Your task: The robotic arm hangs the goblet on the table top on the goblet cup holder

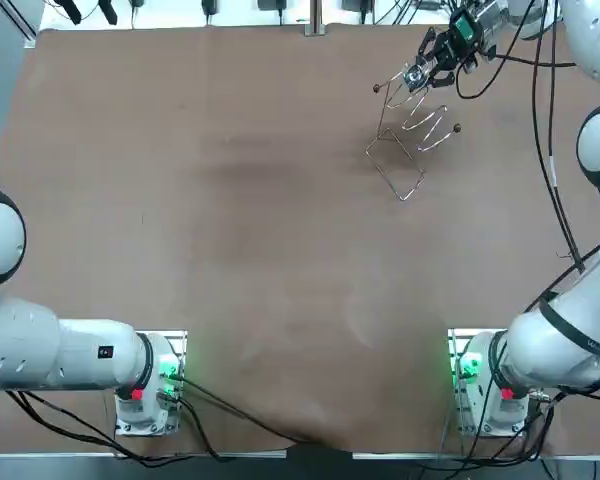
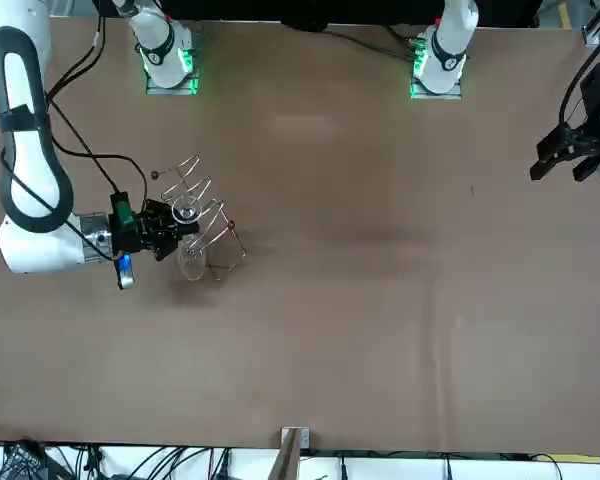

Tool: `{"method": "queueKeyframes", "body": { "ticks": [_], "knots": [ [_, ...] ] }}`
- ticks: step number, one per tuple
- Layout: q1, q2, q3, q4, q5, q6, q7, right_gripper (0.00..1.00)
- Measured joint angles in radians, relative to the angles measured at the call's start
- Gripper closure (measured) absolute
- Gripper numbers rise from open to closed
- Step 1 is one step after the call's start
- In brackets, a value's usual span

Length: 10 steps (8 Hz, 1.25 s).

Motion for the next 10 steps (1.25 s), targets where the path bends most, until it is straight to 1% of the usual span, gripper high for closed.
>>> {"method": "queueKeyframes", "body": {
  "ticks": [3,6,10],
  "knots": [
    [0.01,-0.001,0.001,-0.004,0.0,0.009,0.0,0.9],
    [0.03,-0.001,0.003,-0.019,0.002,0.041,0.0,0.9],
    [0.049,-0.01,0.003,-0.02,0.037,0.048,0.005,0.9]
  ]
}}
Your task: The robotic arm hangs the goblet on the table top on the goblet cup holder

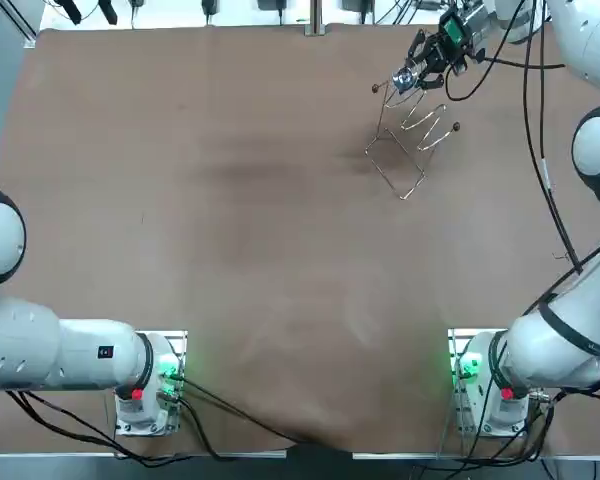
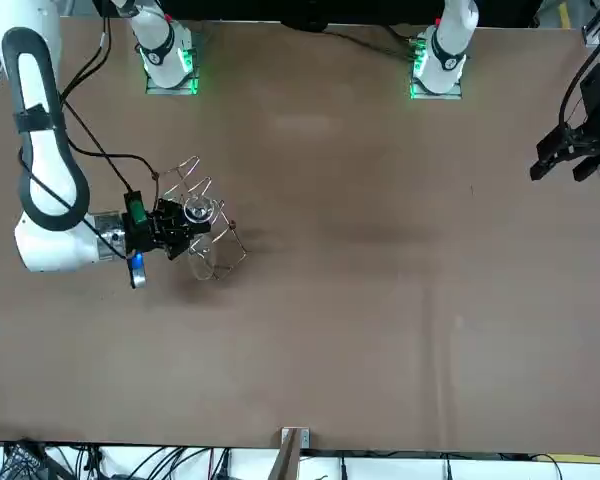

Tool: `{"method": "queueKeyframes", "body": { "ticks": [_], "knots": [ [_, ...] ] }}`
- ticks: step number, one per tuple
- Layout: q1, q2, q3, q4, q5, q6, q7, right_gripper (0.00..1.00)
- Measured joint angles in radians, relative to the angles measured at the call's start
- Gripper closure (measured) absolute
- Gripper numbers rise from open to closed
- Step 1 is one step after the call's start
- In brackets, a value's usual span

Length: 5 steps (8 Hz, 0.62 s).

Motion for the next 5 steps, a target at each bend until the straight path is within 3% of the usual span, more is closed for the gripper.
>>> {"method": "queueKeyframes", "body": {
  "ticks": [5],
  "knots": [
    [0.014,-0.003,0.0,-0.026,0.01,0.03,0.001,0.9]
  ]
}}
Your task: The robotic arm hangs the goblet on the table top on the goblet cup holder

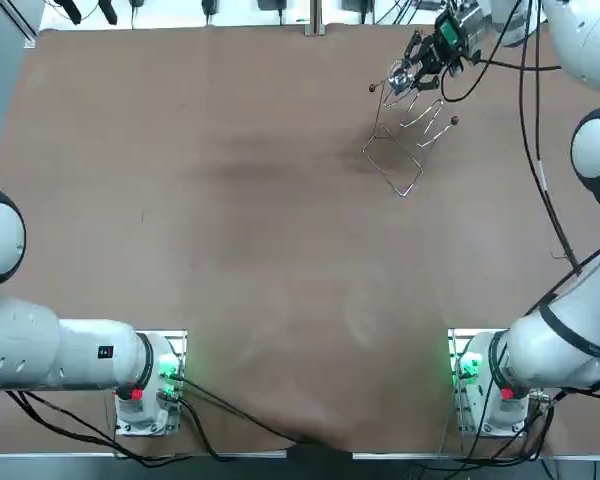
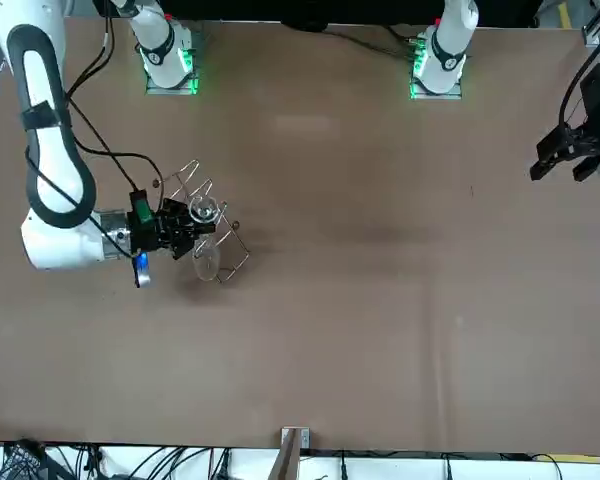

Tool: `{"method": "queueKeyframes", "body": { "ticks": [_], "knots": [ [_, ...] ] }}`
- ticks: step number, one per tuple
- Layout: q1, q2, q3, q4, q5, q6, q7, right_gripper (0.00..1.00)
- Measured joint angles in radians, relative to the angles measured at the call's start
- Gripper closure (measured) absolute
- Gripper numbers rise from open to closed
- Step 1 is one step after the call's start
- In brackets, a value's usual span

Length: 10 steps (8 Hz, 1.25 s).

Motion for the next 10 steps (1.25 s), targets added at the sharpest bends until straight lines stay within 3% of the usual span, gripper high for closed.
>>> {"method": "queueKeyframes", "body": {
  "ticks": [7,10],
  "knots": [
    [0.001,0.0,-0.001,-0.023,0.003,0.009,-0.002,0.89],
    [-0.001,0.001,-0.006,-0.025,0.002,0.011,-0.002,0.76]
  ]
}}
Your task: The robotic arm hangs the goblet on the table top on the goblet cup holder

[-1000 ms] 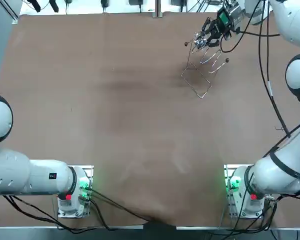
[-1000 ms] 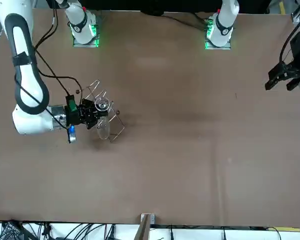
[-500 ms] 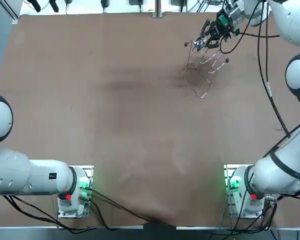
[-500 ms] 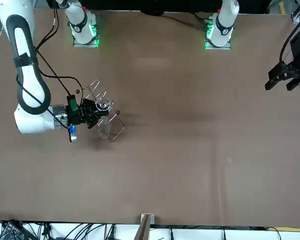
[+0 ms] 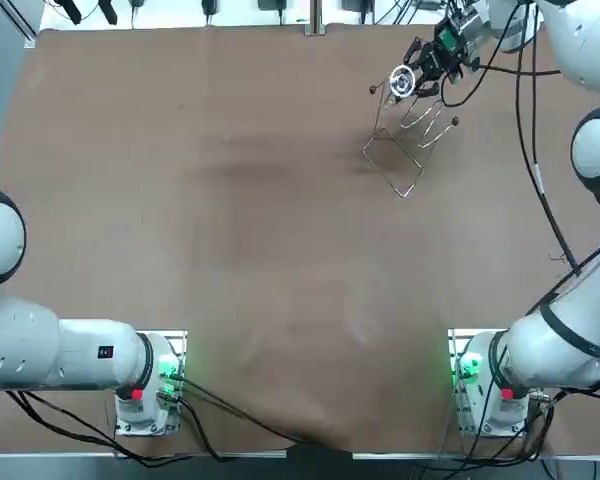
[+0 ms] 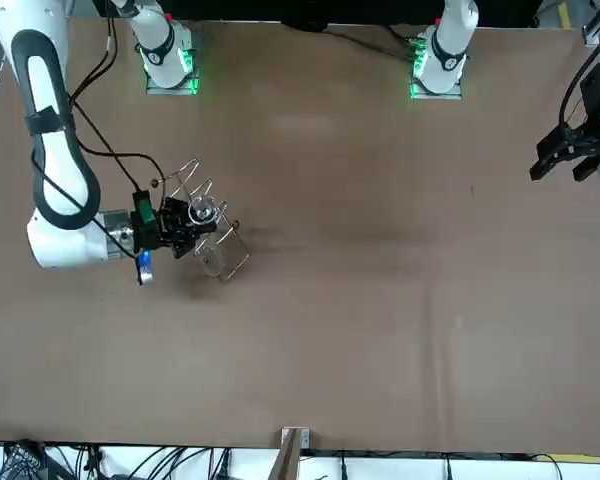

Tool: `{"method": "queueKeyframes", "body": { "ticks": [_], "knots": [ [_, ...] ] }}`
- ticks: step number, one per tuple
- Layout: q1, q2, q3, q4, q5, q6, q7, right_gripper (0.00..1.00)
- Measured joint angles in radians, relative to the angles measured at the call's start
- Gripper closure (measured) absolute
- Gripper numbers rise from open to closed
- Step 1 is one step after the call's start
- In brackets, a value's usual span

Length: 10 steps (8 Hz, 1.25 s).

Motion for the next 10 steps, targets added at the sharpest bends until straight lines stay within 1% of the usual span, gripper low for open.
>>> {"method": "queueKeyframes", "body": {
  "ticks": [1,3,4,6,7,10],
  "knots": [
    [-0.001,0.001,-0.002,-0.001,0.0,0.0,0.0,0.74],
    [-0.003,0.001,-0.007,-0.002,-0.003,0.001,0.0,0.63],
    [-0.009,0.001,-0.008,-0.001,-0.005,0.001,0.0,0.48],
    [-0.016,-0.001,-0.011,0.0,-0.018,0.002,0.0,0.14],
    [-0.024,-0.002,-0.011,0.003,-0.038,-0.001,0.0,0.0],
    [-0.053,-0.01,-0.011,0.012,-0.079,-0.026,0.0,0.0]
  ]
}}
